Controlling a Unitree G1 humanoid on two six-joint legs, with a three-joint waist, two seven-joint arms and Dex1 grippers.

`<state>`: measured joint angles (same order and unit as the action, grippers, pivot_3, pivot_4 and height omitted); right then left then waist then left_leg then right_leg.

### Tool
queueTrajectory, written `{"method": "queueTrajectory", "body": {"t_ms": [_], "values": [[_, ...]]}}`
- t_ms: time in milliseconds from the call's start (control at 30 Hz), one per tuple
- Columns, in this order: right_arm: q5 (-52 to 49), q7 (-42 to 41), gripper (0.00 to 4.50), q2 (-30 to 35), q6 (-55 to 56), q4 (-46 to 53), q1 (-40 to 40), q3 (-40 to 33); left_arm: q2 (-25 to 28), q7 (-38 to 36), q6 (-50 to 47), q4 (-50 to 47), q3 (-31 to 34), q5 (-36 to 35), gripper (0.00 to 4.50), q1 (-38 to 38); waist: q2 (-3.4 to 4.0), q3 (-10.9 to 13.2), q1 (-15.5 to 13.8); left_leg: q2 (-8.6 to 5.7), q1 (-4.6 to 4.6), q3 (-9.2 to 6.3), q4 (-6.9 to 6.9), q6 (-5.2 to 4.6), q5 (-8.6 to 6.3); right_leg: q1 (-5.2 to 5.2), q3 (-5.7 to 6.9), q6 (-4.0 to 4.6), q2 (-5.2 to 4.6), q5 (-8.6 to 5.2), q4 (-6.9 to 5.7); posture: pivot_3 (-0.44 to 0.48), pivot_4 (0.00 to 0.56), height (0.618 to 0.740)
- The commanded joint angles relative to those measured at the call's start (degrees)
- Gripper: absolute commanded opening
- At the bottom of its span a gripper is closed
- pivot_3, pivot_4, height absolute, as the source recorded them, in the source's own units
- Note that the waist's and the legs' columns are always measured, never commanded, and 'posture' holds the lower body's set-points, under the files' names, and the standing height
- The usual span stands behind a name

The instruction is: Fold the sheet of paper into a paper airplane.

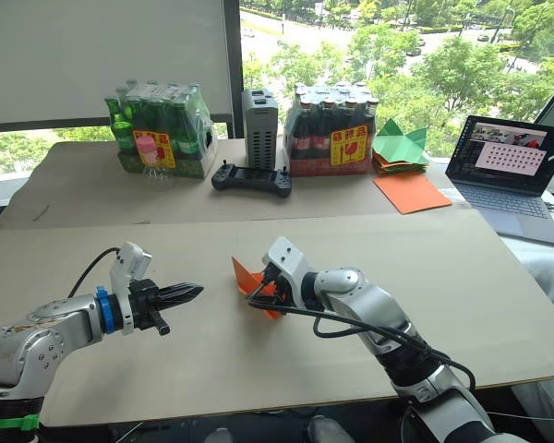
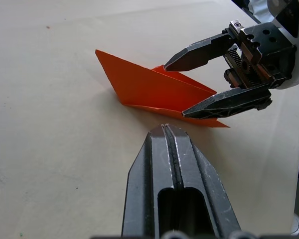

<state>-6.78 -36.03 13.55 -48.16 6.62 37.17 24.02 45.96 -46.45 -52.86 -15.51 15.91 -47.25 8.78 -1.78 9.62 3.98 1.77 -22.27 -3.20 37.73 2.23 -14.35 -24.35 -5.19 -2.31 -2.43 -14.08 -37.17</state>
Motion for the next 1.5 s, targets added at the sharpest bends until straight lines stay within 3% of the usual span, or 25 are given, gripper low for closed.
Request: {"method": "queueTrajectory", "body": {"t_ms": [33, 700, 1367, 1500], "values": [[0.14, 0.22, 3.46, -0.23, -0.16, 0.37, 0.52, -0.09, 0.12, 0.06, 0.82, -1.82, 0.92, -0.23, 0.0, 0.15, 0.0, 0.0, 0.02, 0.0, 0.0, 0.0, 0.0, 0.0, 0.0, 0.0, 0.0, 0.0, 0.0, 0.0, 0.0, 0.0, 0.15, 0.74], [-6.74, 0.74, 3.46, -4.22, -6.23, 1.31, 1.3, -6.44, 0.12, 0.44, 0.58, -2.24, 1.34, -0.7, 0.0, -0.51, 0.0, 0.0, 0.03, 0.01, 0.0, 0.0, 0.0, 0.0, 0.0, 0.0, 0.0, 0.0, 0.0, 0.0, -0.02, 0.0, 0.15, 0.74], [-6.45, 2.9, 3.46, -3.94, -5.79, 0.06, 1.6, -7.29, 0.06, 0.48, 0.29, -2.9, 1.23, -0.9, 0.0, -1.02, 0.0, 0.0, 0.03, 0.0, 0.0, 0.0, 0.0, 0.0, 0.0, 0.0, 0.0, 0.0, 0.0, 0.0, -0.01, 0.0, 0.15, 0.74], [-6.47, 2.65, 1.95, -3.7, -5.67, 0.44, 1.36, -6.78, 0.1, 0.45, 0.25, -2.75, 1.21, -0.87, 0.0, -0.9, 0.0, 0.0, 0.03, 0.0, 0.0, 0.0, 0.0, 0.0, 0.0, 0.0, 0.0, 0.0, 0.0, 0.0, -0.01, 0.0, 0.15, 0.74]]}}
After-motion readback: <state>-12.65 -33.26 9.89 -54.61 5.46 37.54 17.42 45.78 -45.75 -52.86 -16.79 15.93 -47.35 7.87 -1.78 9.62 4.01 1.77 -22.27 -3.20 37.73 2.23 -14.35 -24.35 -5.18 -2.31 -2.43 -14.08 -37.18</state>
